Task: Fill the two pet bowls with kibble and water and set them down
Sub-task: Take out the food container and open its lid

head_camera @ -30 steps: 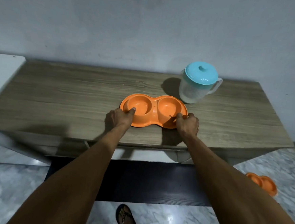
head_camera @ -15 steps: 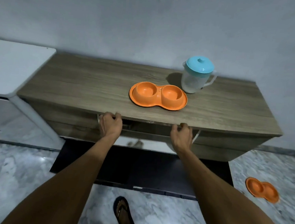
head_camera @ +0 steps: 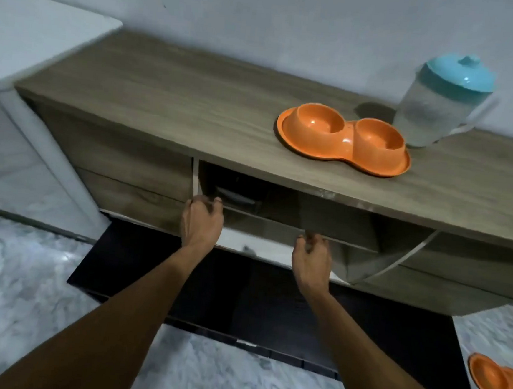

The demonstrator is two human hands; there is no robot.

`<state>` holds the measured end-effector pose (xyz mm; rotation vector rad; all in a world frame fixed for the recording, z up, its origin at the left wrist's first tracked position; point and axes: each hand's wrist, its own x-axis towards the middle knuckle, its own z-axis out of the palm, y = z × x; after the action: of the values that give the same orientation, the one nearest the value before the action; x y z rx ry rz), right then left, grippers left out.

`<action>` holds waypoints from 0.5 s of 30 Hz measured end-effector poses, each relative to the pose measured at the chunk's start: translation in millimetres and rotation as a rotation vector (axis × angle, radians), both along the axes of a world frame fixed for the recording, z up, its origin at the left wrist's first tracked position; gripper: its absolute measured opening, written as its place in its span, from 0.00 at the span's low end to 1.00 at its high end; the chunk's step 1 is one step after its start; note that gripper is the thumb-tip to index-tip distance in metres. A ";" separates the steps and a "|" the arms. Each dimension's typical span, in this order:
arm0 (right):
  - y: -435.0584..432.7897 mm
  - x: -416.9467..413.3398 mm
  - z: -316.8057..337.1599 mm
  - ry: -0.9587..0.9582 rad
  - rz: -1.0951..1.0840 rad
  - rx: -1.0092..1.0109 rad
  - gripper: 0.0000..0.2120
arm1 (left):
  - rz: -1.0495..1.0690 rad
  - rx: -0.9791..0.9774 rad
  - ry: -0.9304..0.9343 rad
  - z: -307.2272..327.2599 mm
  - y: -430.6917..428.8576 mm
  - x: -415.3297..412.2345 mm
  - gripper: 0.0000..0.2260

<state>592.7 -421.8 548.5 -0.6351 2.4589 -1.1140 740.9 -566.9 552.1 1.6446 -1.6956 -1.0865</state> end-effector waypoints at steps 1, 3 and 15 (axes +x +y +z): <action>-8.5 1.1 -14.6 -0.008 0.001 -0.019 0.15 | -0.013 -0.008 0.016 -11.7 -5.1 -2.9 0.18; -25.4 -0.2 -38.8 -0.003 -0.005 -0.084 0.12 | -0.045 -0.028 0.051 -29.5 -14.6 -10.8 0.21; -124.2 -7.9 -70.2 -0.115 -0.025 -0.317 0.12 | 0.009 -0.121 0.157 -68.8 -55.9 -50.4 0.19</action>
<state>584.8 -546.1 478.3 -0.6111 2.2181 -1.5230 690.5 -622.8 483.2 1.4518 -1.6179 -1.0579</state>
